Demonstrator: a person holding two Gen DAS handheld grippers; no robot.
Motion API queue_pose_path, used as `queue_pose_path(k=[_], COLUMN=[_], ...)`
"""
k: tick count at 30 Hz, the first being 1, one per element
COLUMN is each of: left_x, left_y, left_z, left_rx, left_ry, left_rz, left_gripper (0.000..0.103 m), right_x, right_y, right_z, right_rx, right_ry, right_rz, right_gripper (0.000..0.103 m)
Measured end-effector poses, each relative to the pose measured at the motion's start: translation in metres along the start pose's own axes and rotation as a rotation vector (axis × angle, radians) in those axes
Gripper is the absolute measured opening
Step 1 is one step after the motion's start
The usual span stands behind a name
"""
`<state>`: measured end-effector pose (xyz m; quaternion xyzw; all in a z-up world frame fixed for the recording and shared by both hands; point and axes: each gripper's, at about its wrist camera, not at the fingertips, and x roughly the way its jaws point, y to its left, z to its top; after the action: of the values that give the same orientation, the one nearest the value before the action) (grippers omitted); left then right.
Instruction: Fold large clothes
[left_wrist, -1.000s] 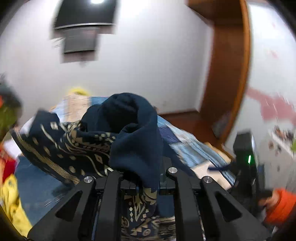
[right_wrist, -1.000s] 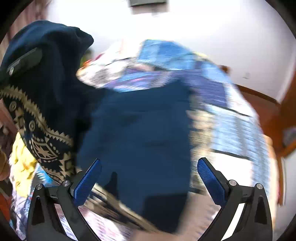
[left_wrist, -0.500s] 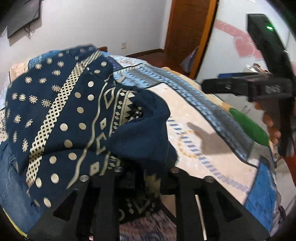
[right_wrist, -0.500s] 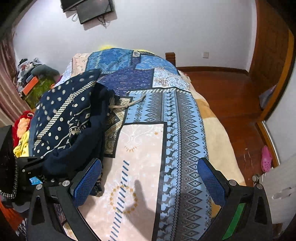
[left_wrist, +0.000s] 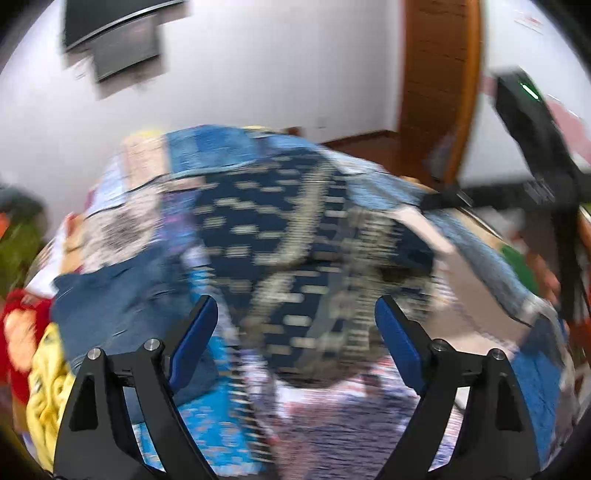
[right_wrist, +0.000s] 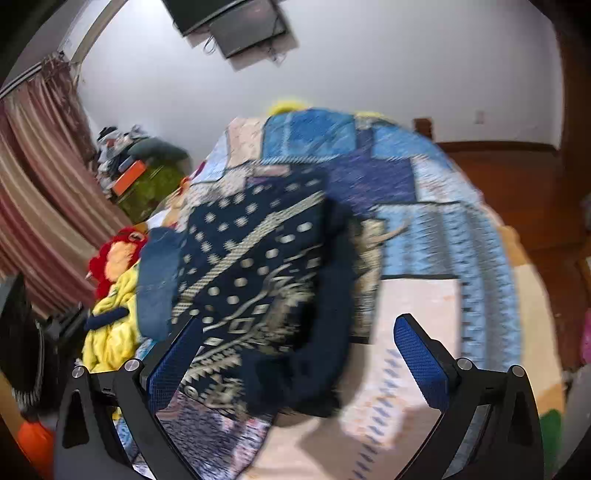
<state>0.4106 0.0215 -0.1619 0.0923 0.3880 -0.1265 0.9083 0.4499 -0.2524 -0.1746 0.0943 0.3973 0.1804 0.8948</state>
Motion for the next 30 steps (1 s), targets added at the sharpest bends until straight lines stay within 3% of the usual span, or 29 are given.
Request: queue_pose_path(k=[2, 5, 8, 11, 13, 16, 20, 23, 27, 30], left_x=[0.014, 0.039, 0.064, 0.078, 0.081, 0.078, 0.073, 0.067, 0.063, 0.048], left_y=[0.019, 0.038, 0.04, 0.034, 0.034, 0.03, 0.025, 0.019, 0.015, 0.023], left_z=[0.0, -0.004, -0.019, -0.036, -0.044, -0.055, -0.06, -0.067, -0.078, -0.082], left_rx=[-0.067, -0.169, -0.163, -0.141, -0.159, -0.17, -0.14, -0.104, 0.017, 0.016], left_ry=[0.021, 0.081, 0.167, 0.16, 0.168, 0.176, 0.177, 0.199, 0.236, 0.206], left_rz=[0.017, -0.032, -0.075, -0.061, -0.103, -0.131, -0.1, -0.081, 0.096, 0.105], left_gripper=[0.087, 0.087, 0.088, 0.098, 0.099, 0.099, 0.099, 0.099, 0.099, 0.099], right_x=[0.018, 0.053, 0.075, 0.072, 0.064, 0.048, 0.032, 0.022, 0.01, -0.008], right_y=[0.006, 0.009, -0.009, -0.043, -0.067, -0.07, -0.061, -0.072, -0.083, -0.072], right_z=[-0.004, -0.014, -0.028, -0.037, -0.044, -0.05, -0.056, -0.055, -0.056, -0.05], right_rx=[-0.011, -0.046, -0.063, -0.011, 0.057, 0.025, -0.028, 0.016, 0.087, 0.052], right_ry=[0.039, 0.113, 0.165, 0.165, 0.156, 0.147, 0.119, 0.106, 0.114, 0.08], right_rz=[0.001, -0.048, -0.14, -0.173, -0.111, -0.14, -0.208, -0.222, -0.193, -0.191], right_gripper=[0.103, 0.103, 0.103, 0.103, 0.103, 0.103, 0.103, 0.103, 0.103, 0.103])
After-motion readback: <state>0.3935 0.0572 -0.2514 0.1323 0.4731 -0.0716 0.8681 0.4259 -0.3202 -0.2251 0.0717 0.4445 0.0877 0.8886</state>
